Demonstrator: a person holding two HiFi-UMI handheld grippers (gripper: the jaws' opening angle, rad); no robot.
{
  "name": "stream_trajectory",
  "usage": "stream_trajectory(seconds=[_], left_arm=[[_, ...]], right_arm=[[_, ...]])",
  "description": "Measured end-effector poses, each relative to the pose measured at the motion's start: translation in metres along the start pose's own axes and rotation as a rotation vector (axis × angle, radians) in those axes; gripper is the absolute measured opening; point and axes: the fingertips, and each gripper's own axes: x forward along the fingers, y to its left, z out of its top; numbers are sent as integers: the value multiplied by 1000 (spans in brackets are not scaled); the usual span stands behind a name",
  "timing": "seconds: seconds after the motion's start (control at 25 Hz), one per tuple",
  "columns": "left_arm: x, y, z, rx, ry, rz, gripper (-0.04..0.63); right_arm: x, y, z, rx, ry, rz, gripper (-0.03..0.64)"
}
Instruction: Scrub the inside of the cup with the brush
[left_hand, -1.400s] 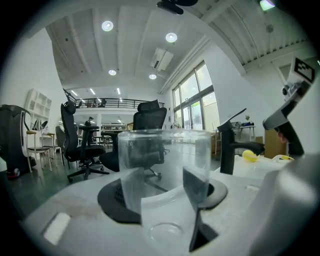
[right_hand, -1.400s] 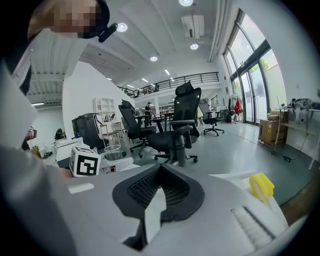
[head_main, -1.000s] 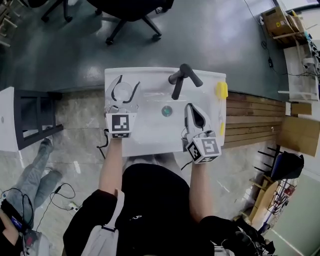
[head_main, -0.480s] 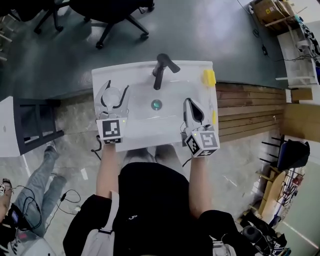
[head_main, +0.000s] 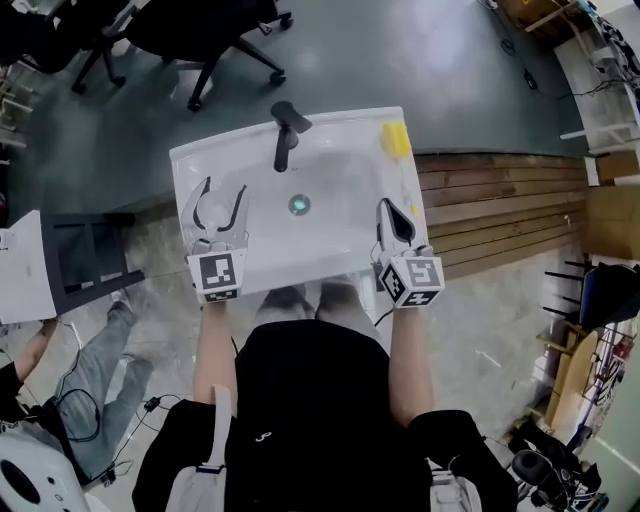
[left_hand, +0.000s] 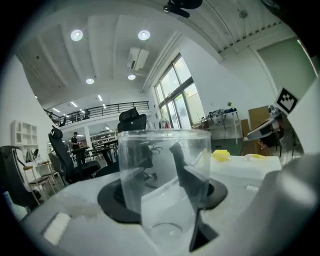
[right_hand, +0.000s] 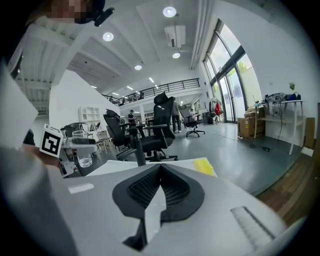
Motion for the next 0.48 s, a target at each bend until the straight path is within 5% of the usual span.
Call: stream_trajectory(seconds=[0.48], left_arm=[[-8,-43,19,72,53,22,265]], right_arm=[[-30,-74,-36,-40,123,-49,5]])
